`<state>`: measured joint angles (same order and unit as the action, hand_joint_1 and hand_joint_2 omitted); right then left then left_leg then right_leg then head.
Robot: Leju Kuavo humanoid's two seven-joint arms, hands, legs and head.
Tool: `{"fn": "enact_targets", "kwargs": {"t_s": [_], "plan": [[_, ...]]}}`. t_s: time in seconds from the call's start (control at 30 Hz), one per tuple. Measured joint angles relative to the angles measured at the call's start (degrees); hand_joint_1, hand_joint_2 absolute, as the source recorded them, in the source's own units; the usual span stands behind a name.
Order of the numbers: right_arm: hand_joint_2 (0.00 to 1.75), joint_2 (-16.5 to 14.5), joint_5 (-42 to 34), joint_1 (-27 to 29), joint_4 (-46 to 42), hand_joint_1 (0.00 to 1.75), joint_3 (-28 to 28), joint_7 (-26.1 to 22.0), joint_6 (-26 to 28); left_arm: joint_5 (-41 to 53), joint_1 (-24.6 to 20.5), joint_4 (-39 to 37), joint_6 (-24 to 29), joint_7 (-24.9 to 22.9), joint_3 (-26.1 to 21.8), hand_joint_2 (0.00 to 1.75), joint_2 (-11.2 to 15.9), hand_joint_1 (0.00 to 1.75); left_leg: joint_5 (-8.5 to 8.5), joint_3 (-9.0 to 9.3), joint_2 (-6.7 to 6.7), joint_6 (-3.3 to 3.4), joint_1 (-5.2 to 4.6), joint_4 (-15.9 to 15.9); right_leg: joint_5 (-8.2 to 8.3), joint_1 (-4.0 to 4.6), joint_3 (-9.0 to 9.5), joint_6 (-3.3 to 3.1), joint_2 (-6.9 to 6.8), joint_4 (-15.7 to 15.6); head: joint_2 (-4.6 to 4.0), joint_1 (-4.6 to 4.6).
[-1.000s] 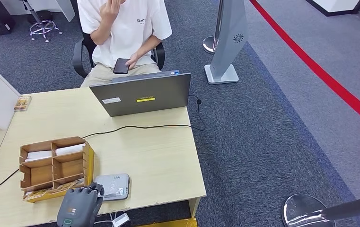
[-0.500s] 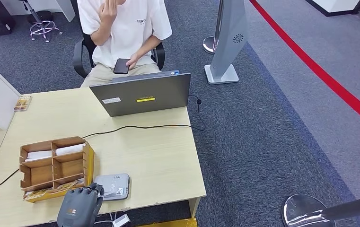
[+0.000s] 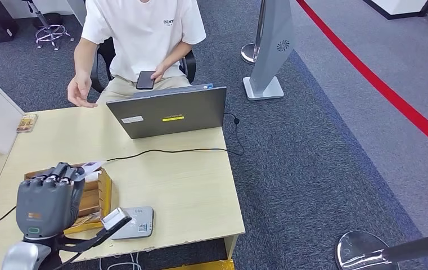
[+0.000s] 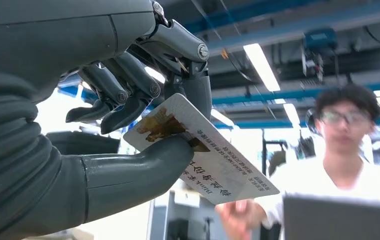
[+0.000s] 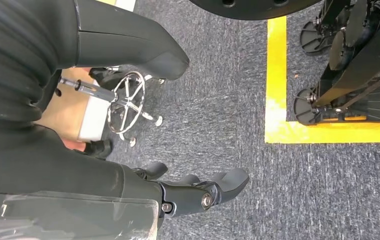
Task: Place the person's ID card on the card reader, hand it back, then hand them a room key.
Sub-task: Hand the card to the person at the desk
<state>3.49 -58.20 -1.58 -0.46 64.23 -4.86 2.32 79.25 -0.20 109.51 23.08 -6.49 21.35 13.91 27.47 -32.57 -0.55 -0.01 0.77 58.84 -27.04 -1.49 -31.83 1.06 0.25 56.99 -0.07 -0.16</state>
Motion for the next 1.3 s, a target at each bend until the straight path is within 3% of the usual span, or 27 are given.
{"fn": "enact_targets", "kwargs": {"t_s": [0.43,1.1,1.23,1.3], "plan": [[1.75,-0.03,0.0,-0.14,0.0,0.0,2.2,0.64,-0.15,4.56,-7.06,-1.11,0.73,-0.88,-5.94,1.75,0.7,1.75,0.0,-0.01,0.0,-0.01,0.0,0.0,0.0,0.0,-0.03,0.0,0.02,0.0,0.0,0.0],[1.75,-0.03,0.39,-0.32,-0.01,0.0,3.4,1.56,-0.17,3.17,-10.05,-4.71,-0.7,-1.41,-9.55,1.75,0.93,1.75,0.0,-0.02,0.0,-0.01,0.0,0.0,0.0,0.0,-0.03,0.0,0.02,0.0,0.0,0.01],[1.75,-0.03,0.0,-0.33,-0.04,0.0,3.67,2.21,0.09,2.98,-10.23,-4.74,-0.98,-1.04,-9.65,1.75,0.93,0.0,0.0,-0.02,0.0,-0.01,0.0,0.0,0.0,0.0,-0.03,0.0,0.02,0.0,0.0,0.01],[1.75,-0.03,-0.15,-0.32,-0.04,0.0,3.78,2.28,0.19,2.5,-10.32,-4.77,-1.25,-0.79,-9.66,1.75,0.93,0.0,0.0,-0.02,0.0,-0.01,0.0,0.0,0.0,0.0,-0.03,0.0,0.02,0.0,0.0,0.01]]}}
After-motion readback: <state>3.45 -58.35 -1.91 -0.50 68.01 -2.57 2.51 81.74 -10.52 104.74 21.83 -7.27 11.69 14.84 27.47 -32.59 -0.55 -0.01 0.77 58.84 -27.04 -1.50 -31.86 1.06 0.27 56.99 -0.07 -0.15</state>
